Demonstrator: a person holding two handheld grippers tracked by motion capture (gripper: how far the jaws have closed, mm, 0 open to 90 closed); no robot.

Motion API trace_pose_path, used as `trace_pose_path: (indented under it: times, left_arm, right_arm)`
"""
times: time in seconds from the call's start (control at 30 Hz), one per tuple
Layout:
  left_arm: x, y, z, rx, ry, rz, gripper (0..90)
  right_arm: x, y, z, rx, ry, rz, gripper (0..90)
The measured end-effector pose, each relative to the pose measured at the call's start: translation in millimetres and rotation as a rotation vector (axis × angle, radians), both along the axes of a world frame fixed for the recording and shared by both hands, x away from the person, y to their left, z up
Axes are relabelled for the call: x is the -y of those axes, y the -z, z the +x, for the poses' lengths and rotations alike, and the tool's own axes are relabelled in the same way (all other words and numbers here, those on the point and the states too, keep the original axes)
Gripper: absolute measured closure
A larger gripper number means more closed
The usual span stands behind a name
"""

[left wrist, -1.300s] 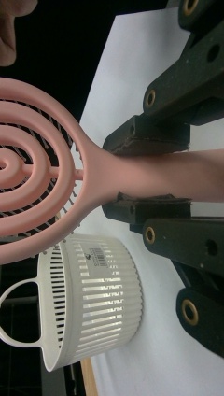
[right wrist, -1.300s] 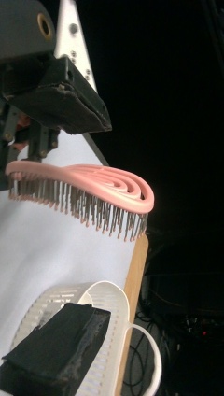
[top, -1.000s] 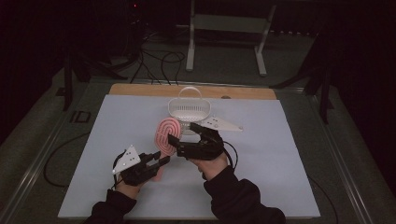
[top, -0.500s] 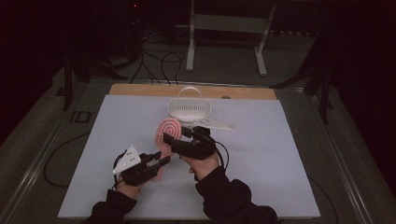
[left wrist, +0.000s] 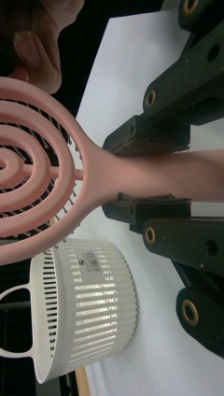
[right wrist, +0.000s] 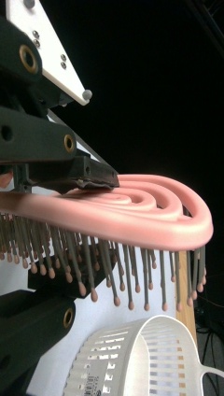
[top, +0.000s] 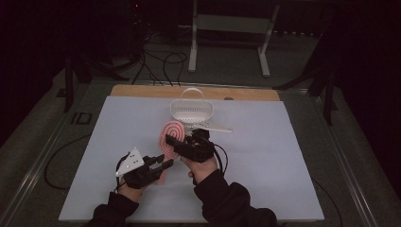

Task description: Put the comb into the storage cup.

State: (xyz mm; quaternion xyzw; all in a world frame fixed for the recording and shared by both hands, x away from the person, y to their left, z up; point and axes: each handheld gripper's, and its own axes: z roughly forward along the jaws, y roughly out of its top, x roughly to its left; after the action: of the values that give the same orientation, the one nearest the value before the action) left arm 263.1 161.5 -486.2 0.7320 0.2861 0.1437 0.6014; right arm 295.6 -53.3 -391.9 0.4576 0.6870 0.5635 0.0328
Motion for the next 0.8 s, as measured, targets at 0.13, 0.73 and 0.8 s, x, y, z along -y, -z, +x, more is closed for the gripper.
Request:
trace_pose_path:
  times: [0.13, 0.73, 0.8]
  left_arm:
    - [-0.1, -1.2, 0.0, -0.001, 0.005, -0.009, 70.8]
    - [2.1, -2.1, 0.5, -0.033, 0.005, -0.017, 70.2]
    - [2.3, -3.0, 0.3, -0.029, 0.005, -0.011, 70.2]
  right_arm:
    - [0.6, -0.4, -0.2, 0.002, -0.01, 0.014, 61.7]
    - [0.1, 2.4, -1.1, 0.096, -0.066, 0.013, 64.2]
    - [-0.2, 1.9, -1.3, 0.104, -0.072, 0.013, 64.3]
